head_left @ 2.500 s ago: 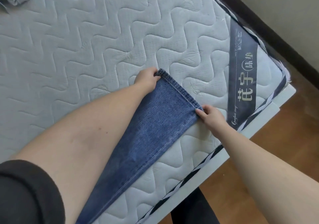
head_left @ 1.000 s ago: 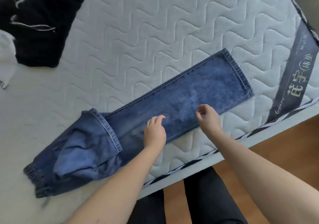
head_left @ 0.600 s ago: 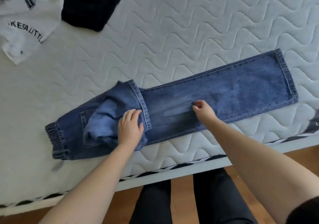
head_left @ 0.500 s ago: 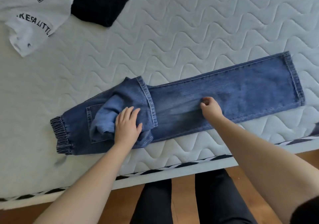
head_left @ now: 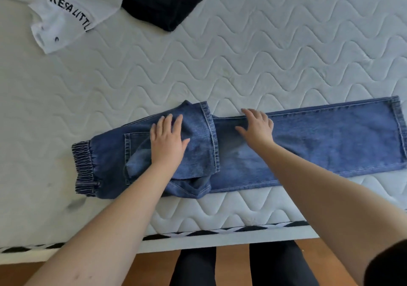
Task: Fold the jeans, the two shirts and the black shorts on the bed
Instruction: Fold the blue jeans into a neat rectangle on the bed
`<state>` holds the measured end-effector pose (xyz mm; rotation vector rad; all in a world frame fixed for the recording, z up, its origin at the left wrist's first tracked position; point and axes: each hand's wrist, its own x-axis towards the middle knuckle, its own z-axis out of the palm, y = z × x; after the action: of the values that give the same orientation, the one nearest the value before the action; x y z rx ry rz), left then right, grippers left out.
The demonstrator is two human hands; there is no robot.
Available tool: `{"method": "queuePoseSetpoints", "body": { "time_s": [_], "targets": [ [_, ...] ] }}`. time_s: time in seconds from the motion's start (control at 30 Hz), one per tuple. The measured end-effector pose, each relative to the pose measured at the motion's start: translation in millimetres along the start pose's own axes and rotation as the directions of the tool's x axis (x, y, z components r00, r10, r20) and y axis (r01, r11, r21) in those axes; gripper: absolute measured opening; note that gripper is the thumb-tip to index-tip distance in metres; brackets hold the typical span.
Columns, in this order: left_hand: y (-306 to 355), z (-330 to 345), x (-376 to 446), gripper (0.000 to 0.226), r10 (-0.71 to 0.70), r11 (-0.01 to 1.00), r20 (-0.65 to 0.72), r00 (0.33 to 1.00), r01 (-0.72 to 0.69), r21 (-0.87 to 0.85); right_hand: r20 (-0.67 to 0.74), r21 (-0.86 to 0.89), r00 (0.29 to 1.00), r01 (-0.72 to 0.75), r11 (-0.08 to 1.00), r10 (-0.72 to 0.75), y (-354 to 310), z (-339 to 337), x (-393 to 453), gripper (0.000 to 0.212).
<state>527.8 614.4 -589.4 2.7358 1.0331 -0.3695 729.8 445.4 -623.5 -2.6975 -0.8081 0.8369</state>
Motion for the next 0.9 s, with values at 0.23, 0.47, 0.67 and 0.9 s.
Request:
{"method": "queuePoseSetpoints", "body": {
  "time_s": [0.23, 0.47, 0.67, 0.9],
  "targets": [
    [-15.6, -10.5, 38.5, 0.033, -0.185, 0.974, 0.174, 0.967, 0.204, -0.101, -0.028, -0.111, 0.995, 0.092, 0.990, -0.096, -8.6, -9.6, 38.8, 0.023],
    [-16.3, -12.1, 29.0, 0.017, -0.126, 0.928, 0.012, 0.992, 0.122, -0.351, -0.081, -0.100, 0.996, 0.039, 0.994, -0.047, -7.6, -1.2, 44.1, 0.022],
    [-23.4, -9.2, 0.9, 0.057, -0.206, 0.946, 0.146, 0.968, 0.235, -0.222, 0.023, 0.264, 0.995, 0.089, 0.961, -0.098, -40.2, 20.9, -8.2, 0.027],
    [-28.8, -14.4, -22.1, 0.053, -0.291, 0.845, 0.201, 0.936, 0.349, -0.405, 0.414, 0.517, 0.901, -0.347, 0.782, 0.127, -74.1, 41.2, -63.6, 0.036]
  ]
}}
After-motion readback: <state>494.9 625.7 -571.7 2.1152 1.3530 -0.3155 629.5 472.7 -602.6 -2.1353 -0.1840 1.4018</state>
